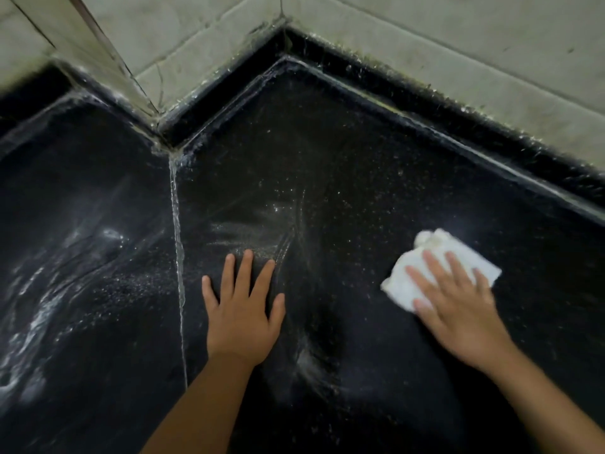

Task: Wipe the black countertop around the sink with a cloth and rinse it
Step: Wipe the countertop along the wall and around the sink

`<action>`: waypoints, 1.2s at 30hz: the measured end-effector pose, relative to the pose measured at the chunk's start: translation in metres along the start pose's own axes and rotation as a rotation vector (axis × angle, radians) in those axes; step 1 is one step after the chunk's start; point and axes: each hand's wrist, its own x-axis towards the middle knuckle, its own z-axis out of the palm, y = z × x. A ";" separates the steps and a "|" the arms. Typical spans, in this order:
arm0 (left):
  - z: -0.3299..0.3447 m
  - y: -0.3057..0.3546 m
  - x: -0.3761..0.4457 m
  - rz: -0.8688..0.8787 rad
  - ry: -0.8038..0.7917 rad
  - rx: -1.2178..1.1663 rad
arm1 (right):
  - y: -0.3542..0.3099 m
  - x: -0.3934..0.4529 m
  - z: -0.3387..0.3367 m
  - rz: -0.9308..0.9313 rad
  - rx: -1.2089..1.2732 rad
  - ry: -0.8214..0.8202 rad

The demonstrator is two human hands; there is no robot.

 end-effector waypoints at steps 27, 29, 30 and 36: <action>-0.013 0.007 -0.003 -0.089 -0.169 -0.073 | -0.042 -0.116 0.042 0.167 0.061 0.035; -0.014 0.007 -0.002 -0.087 -0.172 -0.086 | -0.042 -0.094 0.029 0.429 0.133 0.027; -0.014 0.007 -0.003 -0.084 -0.176 -0.092 | -0.050 -0.082 0.027 0.520 0.179 -0.017; -0.016 0.006 -0.004 -0.067 -0.200 -0.099 | -0.154 -0.047 0.048 0.329 0.118 0.173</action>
